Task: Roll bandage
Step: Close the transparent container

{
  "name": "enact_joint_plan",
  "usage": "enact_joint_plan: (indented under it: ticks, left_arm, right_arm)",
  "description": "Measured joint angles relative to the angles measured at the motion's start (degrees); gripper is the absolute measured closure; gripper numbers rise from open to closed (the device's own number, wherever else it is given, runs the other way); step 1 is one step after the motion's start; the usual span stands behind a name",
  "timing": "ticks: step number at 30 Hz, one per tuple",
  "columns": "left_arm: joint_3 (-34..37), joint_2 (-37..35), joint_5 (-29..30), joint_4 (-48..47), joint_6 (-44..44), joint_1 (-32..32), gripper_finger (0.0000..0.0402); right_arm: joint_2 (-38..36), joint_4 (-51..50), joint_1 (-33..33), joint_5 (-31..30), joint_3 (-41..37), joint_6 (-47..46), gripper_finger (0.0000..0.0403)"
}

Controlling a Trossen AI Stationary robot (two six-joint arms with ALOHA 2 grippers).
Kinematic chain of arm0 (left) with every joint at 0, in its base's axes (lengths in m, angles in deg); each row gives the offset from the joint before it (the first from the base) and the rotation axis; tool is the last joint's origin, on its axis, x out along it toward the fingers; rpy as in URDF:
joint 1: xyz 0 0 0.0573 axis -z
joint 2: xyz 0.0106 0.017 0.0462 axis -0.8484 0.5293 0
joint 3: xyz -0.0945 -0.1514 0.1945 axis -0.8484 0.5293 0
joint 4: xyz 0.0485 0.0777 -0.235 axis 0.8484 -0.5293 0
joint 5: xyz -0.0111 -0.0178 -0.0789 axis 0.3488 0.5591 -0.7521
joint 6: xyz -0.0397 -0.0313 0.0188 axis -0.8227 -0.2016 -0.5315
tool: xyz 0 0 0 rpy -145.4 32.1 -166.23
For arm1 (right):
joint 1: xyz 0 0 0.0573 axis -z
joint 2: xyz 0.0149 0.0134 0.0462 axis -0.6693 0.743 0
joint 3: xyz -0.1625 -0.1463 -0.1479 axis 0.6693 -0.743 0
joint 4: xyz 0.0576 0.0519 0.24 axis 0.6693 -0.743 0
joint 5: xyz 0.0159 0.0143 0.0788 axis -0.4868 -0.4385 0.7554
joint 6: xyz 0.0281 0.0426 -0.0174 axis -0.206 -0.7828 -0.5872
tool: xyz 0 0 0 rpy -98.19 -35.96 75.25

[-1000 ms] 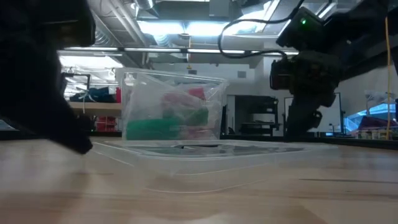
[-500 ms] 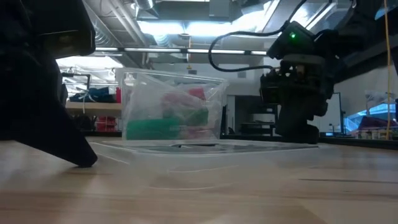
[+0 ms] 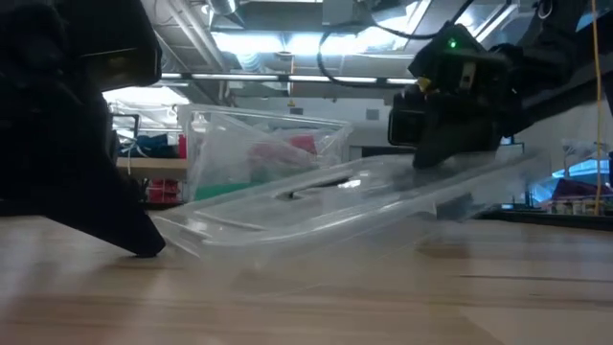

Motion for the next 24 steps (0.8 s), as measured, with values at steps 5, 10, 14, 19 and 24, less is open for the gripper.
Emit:
enact_joint_plan:
  ticks: [5, 10, 14, 19, 24]
  left_arm:
    - [0.04, 0.05, 0.19, 0.42, 0.14, -0.07, 0.039]
    - [0.1, 0.13, 1.83, 1.91, 2.93, -0.14, 0.039]
    - [0.01, 0.03, 2.28, 1.93, 3.58, -0.13, 0.039]
    - [0.04, -4.29, -0.19, -0.68, 6.47, 0.7, 0.039]
    - [0.01, -15.12, -0.46, -11.39, 5.32, 2.34, 0.039]
  right_arm:
    - [-0.04, 0.83, 0.04, 0.51, 0.25, 1.61, 0.0192]
    - [-0.11, 1.28, 0.04, 1.45, 0.31, 6.52, 0.0291]
    - [-0.63, 2.05, -0.79, 1.42, 0.41, 10.79, 0.0384]
    - [-3.29, 1.53, -1.47, -0.35, 0.39, 14.85, 0.0382]
    - [-11.31, -0.64, -1.47, -6.09, 0.29, 22.4, 0.0392]
